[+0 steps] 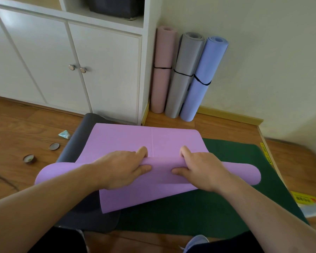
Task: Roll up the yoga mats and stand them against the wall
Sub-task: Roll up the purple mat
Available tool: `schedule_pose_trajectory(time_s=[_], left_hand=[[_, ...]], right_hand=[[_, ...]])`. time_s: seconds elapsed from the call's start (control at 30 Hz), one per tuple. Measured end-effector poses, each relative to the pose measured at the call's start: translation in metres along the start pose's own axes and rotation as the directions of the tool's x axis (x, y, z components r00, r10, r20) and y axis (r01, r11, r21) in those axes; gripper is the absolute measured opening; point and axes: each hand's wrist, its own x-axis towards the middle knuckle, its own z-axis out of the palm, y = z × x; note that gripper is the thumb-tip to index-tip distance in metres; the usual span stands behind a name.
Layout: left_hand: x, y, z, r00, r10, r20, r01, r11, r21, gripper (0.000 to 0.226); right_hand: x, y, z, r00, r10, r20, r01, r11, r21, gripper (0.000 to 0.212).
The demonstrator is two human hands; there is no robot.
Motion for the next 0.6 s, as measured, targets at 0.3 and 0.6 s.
schedule_pose_trajectory(time_s=[0.3,0.6], left_hand=[[0.002,0.004,0.014,0.964,-0.203,-0.173,0.229,0.963,0.141,0.027],[0.003,0.011,0.024,0.957,-0.194,-0.217,0.253,0.923,0.289,0.043]], right_hand=[[0.002,-0.008,-0.001,0.997,-0.013,-0.076,0.021,0.994,0.111,0.033],[0.002,-0.014,0.0,0.993,-0.029,-0.112,0.025,0.999,-0.036,0.039]])
